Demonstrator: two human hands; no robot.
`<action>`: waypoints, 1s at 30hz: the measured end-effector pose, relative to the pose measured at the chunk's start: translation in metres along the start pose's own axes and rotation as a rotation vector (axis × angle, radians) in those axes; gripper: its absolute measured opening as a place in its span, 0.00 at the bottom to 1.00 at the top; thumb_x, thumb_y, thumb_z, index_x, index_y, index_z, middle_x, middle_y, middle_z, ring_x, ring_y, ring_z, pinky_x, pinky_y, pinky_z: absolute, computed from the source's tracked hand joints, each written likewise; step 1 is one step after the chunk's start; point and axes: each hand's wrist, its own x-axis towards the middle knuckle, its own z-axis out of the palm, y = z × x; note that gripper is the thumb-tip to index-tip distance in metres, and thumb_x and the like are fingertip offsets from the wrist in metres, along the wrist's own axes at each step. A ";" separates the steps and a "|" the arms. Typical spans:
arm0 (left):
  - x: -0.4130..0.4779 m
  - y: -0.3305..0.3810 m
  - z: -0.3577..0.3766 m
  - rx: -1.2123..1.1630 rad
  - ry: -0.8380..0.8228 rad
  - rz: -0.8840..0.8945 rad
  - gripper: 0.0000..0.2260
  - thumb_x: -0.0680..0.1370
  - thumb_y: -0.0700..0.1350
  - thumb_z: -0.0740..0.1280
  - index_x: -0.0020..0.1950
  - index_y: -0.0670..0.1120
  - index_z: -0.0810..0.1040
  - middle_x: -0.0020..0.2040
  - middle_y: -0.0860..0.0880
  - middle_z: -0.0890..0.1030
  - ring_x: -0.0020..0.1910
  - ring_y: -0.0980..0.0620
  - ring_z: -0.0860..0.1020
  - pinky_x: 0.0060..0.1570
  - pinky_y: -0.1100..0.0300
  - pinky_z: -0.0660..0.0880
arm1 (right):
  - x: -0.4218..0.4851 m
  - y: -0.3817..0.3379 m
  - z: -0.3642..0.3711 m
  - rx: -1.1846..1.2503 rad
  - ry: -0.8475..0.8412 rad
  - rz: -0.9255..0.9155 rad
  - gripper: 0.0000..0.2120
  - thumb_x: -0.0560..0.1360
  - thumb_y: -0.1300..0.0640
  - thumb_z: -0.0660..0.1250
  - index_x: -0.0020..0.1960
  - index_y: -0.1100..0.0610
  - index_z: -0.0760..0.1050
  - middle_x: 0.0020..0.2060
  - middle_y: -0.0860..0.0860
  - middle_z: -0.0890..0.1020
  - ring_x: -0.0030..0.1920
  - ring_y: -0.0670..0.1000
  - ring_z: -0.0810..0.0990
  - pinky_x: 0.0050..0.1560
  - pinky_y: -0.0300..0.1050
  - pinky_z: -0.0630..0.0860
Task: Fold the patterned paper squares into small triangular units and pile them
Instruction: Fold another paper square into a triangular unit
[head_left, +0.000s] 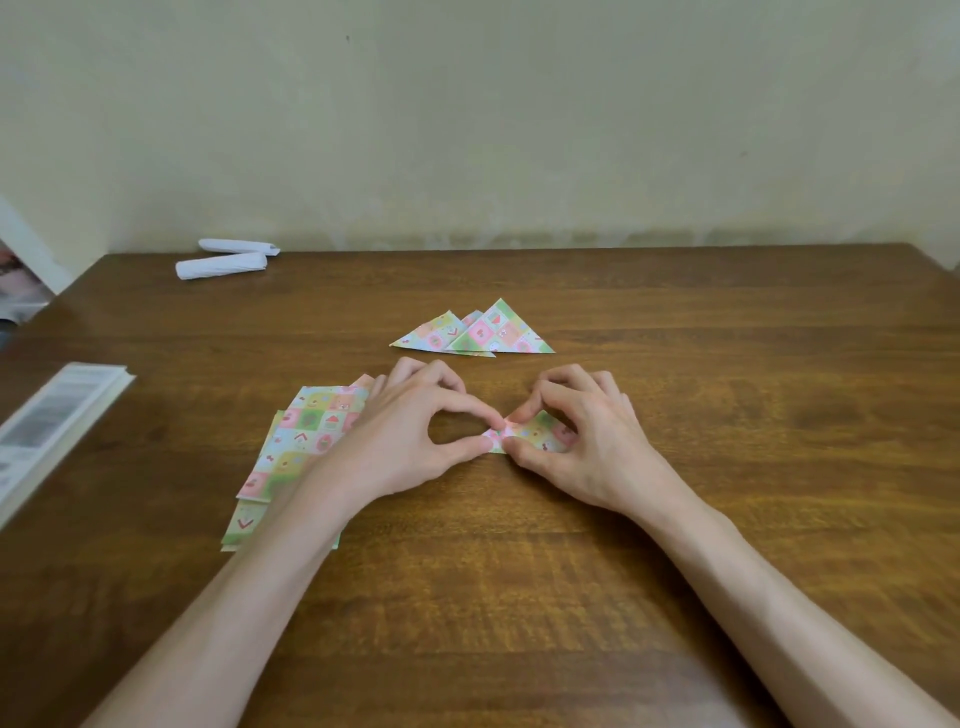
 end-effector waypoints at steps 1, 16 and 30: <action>0.000 0.000 -0.001 0.018 -0.006 0.008 0.09 0.76 0.65 0.69 0.56 0.75 0.80 0.56 0.64 0.71 0.64 0.61 0.63 0.65 0.51 0.62 | 0.000 0.001 -0.003 0.013 -0.019 0.001 0.13 0.71 0.39 0.74 0.53 0.41 0.81 0.60 0.37 0.73 0.63 0.46 0.67 0.62 0.48 0.66; 0.003 0.010 0.003 0.023 0.034 -0.019 0.09 0.75 0.65 0.71 0.53 0.67 0.83 0.56 0.64 0.70 0.62 0.62 0.62 0.50 0.63 0.52 | -0.003 0.004 -0.014 0.086 -0.063 0.014 0.29 0.71 0.49 0.77 0.70 0.38 0.73 0.63 0.38 0.75 0.66 0.44 0.67 0.68 0.45 0.63; 0.003 0.008 0.013 0.002 0.002 0.206 0.08 0.82 0.52 0.69 0.59 0.63 0.82 0.62 0.66 0.73 0.68 0.62 0.65 0.63 0.52 0.64 | -0.004 0.014 -0.015 0.169 -0.117 -0.010 0.41 0.74 0.58 0.73 0.80 0.40 0.59 0.66 0.42 0.75 0.68 0.46 0.68 0.75 0.52 0.61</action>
